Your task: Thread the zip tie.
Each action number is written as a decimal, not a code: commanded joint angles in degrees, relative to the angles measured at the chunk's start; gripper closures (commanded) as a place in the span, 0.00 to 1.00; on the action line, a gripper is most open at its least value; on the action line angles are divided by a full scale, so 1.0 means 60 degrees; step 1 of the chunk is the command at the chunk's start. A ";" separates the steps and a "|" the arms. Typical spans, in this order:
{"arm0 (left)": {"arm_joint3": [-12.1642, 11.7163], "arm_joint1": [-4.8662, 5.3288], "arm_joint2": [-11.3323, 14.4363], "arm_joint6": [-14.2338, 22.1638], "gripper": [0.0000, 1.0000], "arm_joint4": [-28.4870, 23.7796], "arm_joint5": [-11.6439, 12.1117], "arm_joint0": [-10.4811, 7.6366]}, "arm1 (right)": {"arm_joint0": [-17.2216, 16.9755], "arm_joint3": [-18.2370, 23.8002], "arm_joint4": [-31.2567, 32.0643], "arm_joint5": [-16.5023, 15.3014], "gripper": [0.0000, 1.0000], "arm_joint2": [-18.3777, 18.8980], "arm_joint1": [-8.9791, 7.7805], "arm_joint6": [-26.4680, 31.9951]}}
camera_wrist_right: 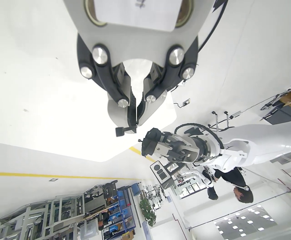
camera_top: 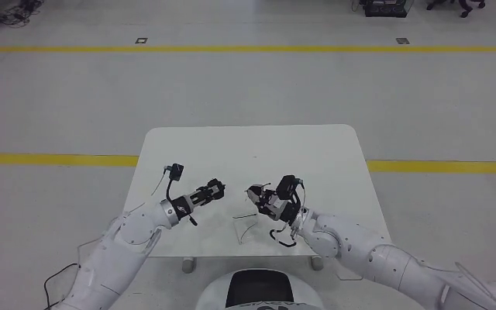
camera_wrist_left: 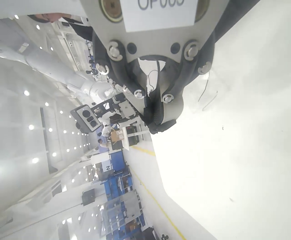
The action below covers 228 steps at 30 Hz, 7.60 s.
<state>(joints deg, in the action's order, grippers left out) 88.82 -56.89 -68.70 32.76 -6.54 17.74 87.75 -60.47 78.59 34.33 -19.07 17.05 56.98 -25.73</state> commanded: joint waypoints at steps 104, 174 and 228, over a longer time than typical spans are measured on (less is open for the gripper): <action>0.0241 -0.0075 0.0701 -0.1866 1.00 0.1547 0.0290 0.0380 | -0.0377 -0.1383 0.0132 -0.0068 1.00 0.0640 0.1635 0.0386; 0.0241 -0.0075 0.0701 -0.1866 1.00 0.1547 0.0290 0.0380 | -0.0586 -0.1315 0.0404 -0.0068 1.00 0.0860 0.1627 0.0339; 0.0241 -0.0075 0.0701 -0.1866 1.00 0.1547 0.0290 0.0380 | -0.0371 -0.1579 0.0284 -0.0068 1.00 0.0598 0.1750 0.0231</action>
<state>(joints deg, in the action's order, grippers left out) 90.26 -57.34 -64.49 21.56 2.74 19.48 90.04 -62.73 69.17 36.08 -19.48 20.68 67.46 -24.32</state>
